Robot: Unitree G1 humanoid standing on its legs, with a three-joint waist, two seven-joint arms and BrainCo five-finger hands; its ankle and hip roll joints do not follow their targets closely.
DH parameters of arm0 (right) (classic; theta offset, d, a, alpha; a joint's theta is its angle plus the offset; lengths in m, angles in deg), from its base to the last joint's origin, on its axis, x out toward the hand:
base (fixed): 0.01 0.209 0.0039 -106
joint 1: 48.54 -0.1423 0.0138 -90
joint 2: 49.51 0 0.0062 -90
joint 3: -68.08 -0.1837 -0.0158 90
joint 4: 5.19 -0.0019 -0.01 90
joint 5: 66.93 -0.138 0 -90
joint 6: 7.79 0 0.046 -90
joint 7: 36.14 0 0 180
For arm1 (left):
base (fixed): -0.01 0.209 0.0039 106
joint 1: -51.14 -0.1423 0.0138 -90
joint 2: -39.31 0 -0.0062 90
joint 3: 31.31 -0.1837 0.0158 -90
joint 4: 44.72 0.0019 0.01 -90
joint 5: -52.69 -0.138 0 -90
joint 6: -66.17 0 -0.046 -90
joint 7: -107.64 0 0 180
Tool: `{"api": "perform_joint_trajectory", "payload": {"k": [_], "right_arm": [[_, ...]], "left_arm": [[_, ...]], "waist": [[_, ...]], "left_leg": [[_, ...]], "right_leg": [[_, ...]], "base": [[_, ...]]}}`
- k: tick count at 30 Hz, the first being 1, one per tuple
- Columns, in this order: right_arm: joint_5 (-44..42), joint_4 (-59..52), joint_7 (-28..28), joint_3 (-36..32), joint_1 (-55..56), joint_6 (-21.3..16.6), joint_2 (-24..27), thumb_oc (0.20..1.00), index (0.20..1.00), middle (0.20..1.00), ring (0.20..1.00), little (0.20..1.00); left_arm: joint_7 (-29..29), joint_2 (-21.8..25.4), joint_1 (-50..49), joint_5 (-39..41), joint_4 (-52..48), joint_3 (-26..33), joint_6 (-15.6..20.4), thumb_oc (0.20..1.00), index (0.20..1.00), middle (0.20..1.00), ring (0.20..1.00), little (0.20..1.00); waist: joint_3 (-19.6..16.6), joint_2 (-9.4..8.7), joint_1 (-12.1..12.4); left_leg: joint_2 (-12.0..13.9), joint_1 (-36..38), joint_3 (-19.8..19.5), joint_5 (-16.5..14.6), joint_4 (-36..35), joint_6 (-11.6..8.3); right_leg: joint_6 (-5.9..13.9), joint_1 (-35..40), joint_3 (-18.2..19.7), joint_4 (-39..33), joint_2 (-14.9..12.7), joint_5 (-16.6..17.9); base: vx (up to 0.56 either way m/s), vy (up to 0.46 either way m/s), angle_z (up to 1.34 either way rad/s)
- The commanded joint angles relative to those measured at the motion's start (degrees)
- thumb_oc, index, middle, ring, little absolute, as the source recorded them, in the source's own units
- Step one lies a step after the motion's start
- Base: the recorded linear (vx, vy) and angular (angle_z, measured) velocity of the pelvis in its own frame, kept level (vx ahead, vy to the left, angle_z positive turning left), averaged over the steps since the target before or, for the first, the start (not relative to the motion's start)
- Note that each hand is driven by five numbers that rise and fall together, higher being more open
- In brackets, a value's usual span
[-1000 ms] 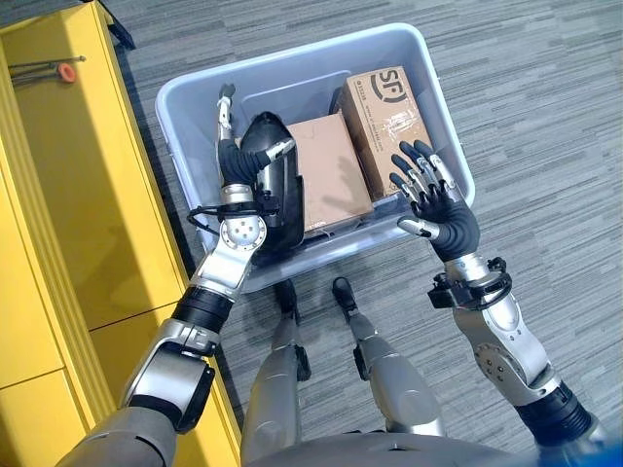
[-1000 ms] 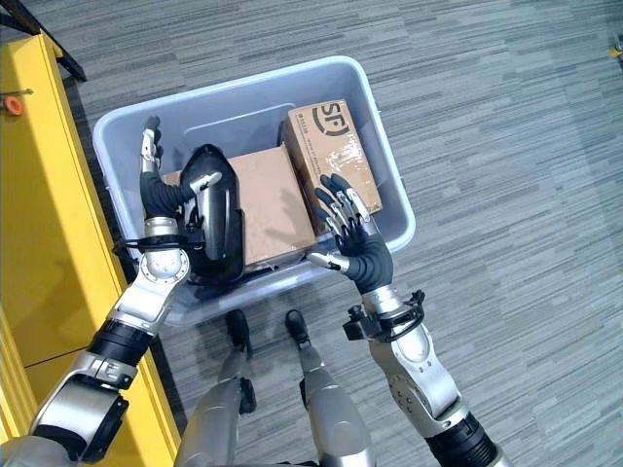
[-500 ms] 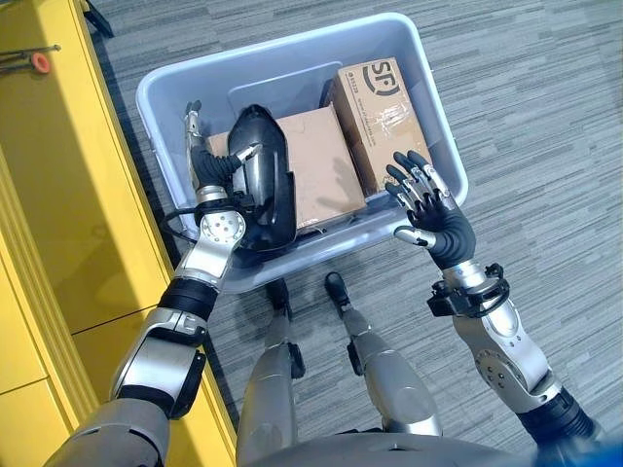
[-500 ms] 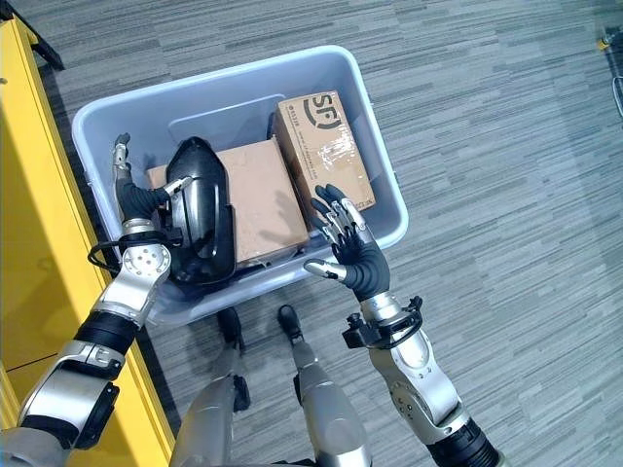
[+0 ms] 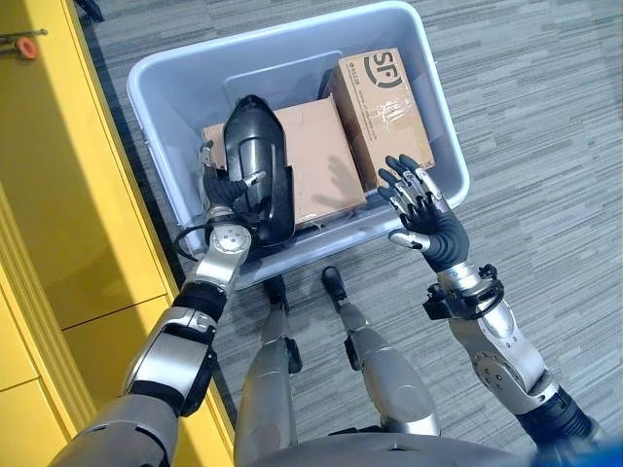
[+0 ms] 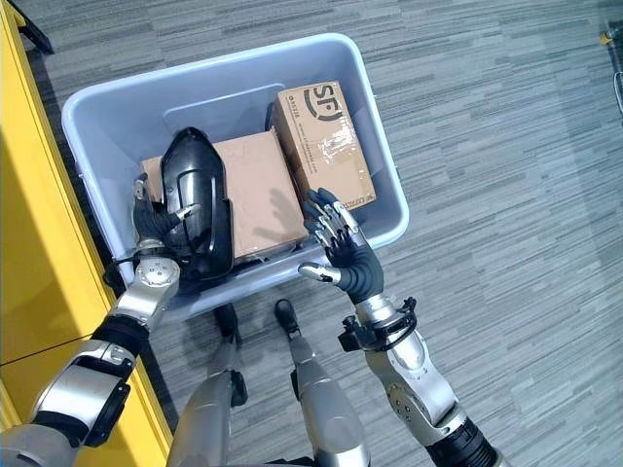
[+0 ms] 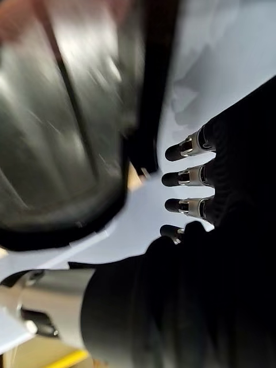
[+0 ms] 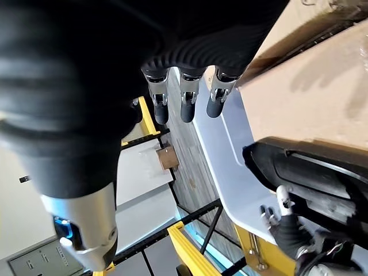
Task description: Move parts from the plastic box to the shelf.
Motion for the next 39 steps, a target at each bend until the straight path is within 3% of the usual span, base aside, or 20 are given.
{"api": "perform_joint_trajectory", "payload": {"k": [1, 8, 17, 22, 23, 24, 25, 39], "right_arm": [[-0.87, -4.76, -1.07, -2.84, 1.7, -3.65, 0.73, 1.0, 1.0, 1.0, 1.0, 1.0], [-1.36, -5.0, -0.42, -1.96, 1.41, -3.69, 1.04, 1.0, 1.0, 1.0, 1.0, 1.0], [-1.89, -4.79, 0.3, -0.62, 1.46, -3.15, 1.07, 1.0, 1.0, 1.0, 1.0, 1.0], [-2.37, -4.79, 0.2, -0.12, 1.57, -2.92, 1.2, 1.0, 1.0, 1.0, 1.0, 1.0], [-2.37, -4.79, 0.19, -0.12, 1.57, -2.92, 1.2, 1.0, 1.0, 1.0, 1.0, 1.0], [-2.42, -4.83, 0.13, -0.07, 1.57, -2.94, 1.33, 1.0, 1.0, 1.0, 1.0, 1.0], [-2.42, -4.83, 0.13, -0.08, 1.56, -2.94, 1.33, 1.0, 1.0, 1.0, 1.0, 1.0], [-2.14, -5.34, -0.24, -0.79, 2.58, -2.93, 2.45, 1.0, 1.0, 1.0, 1.0, 1.0]], "left_arm": [[0.72, -0.13, 2.26, 2.2, 3.46, -0.55, 1.2, 1.0, 1.0, 1.0, 1.0, 1.0], [0.86, -1.97, 1.44, 5.81, 8.89, 1.0, 0.81, 1.0, 1.0, 1.0, 1.0, 1.0], [2.34, -3.64, 1.08, 17.11, 14.01, 5.81, 2.12, 1.0, 1.0, 1.0, 1.0, 1.0], [2.71, -3.08, 1.88, 16.92, 15.88, 6.02, 1.16, 1.0, 1.0, 1.0, 1.0, 1.0], [2.72, -3.08, 1.89, 16.92, 15.89, 6.02, 1.16, 0.749, 0.749, 0.749, 0.749, 0.749], [2.61, -2.93, 2.18, 16.1, 16.58, 5.78, 0.62, 0.388, 0.388, 0.388, 0.388, 0.388], [2.61, -2.93, 2.19, 16.1, 16.6, 5.78, 0.63, 0.2, 0.2, 0.2, 0.2, 0.2], [2.57, -2.9, 1.42, 13.63, 16.04, 4.9, 0.25, 0.2, 0.2, 0.2, 0.2, 0.2]], "waist": [[-1.99, -1.52, 0.98], [-1.8, -1.62, 0.85], [-1.65, -1.93, 1.01], [-1.74, -2.11, 0.98], [-1.74, -2.11, 0.98], [-1.93, -2.2, 1.0], [-1.93, -2.2, 1.0], [-2.45, -1.84, 1.19]], "left_leg": [[2.97, 6.21, -1.47, -4.1, 0.26, -4.71], [2.93, 6.1, -1.72, -4.35, 0.26, -4.68], [3.1, 6.02, -1.98, -4.52, 0.26, -4.62], [3.14, 5.96, -2.12, -4.61, 0.26, -4.66], [3.14, 5.96, -2.12, -4.61, 0.26, -4.66], [3.15, 5.72, -2.15, -4.45, 0.26, -4.68], [3.15, 5.71, -2.15, -4.45, 0.26, -4.68], [3.12, 6.31, -2.34, -4.8, 0.26, -4.58]], "right_leg": [[4.31, 0.04, -3.66, 0.68, -5.57, 1.87], [4.2, 0.04, -3.76, 0.7, -5.42, 1.61], [3.99, 0.06, -4.0, 0.66, -5.24, 1.29], [3.92, 0.0, -4.0, 0.62, -5.17, 1.21], [3.92, 0.0, -4.0, 0.62, -5.17, 1.21], [3.9, -0.2, -3.97, 0.57, -5.2, 1.33], [3.9, -0.21, -3.97, 0.58, -5.2, 1.33], [3.75, 0.16, -3.97, 0.68, -5.28, 1.02]], "base": [[0.0, 0.0, 0.0], [0.0, 0.0, 0.0], [0.0, 0.0, 0.0], [0.0, 0.0, 0.0], [0.0, 0.0, 0.0], [0.0, 0.0, 0.0], [0.0, 0.0, 0.0], [0.0, 0.0, 0.0]]}}
